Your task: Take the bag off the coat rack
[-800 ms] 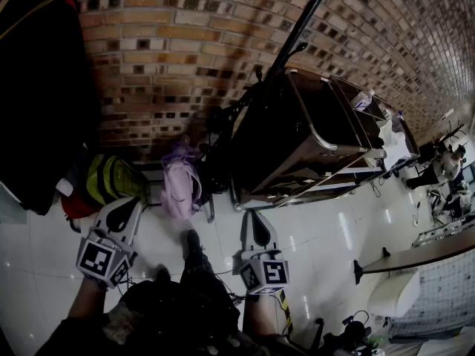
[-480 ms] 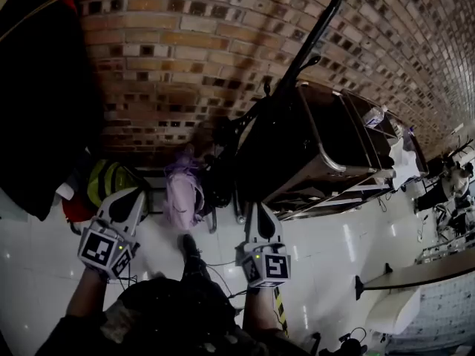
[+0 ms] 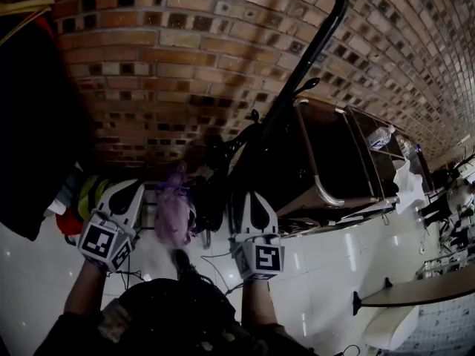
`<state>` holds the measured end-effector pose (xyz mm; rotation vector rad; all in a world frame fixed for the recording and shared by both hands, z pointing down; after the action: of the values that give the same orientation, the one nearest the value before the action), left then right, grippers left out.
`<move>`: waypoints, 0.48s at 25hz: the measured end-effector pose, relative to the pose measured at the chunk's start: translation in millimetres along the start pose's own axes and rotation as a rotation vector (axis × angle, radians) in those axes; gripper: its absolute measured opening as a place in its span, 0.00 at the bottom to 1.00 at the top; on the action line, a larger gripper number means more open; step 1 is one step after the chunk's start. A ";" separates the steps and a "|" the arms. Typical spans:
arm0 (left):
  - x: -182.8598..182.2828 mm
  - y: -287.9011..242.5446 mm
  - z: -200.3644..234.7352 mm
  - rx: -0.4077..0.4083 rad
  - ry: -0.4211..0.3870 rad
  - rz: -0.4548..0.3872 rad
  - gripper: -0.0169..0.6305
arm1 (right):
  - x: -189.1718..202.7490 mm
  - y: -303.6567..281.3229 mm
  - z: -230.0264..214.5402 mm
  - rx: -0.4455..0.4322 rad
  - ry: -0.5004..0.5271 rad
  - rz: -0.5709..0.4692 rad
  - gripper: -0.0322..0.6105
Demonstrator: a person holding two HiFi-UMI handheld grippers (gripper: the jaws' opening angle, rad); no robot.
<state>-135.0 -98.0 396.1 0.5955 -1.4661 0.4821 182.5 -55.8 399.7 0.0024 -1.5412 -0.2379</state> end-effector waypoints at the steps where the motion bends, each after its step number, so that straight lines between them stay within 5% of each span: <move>1: 0.9 -9.5 0.7 -0.006 0.002 0.000 0.09 | 1.2 -8.5 -5.2 -0.002 0.005 0.001 0.10; 12: 2.1 -100.8 -4.3 -0.021 0.002 0.000 0.09 | 14.9 -85.3 -57.1 -0.039 -0.015 0.041 0.16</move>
<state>-67.4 -172.7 390.1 0.5783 -1.4681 0.4670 226.3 -149.9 399.6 -0.0617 -1.5497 -0.2361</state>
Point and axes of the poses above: the fingertips, and each gripper's own axes: y backward along the fingers, z to its left, x out of its underside, the point moved 10 cm from there along y, backward along the fingers, and after that the axes turned 7 degrees about -z, right-handed, at the moved point
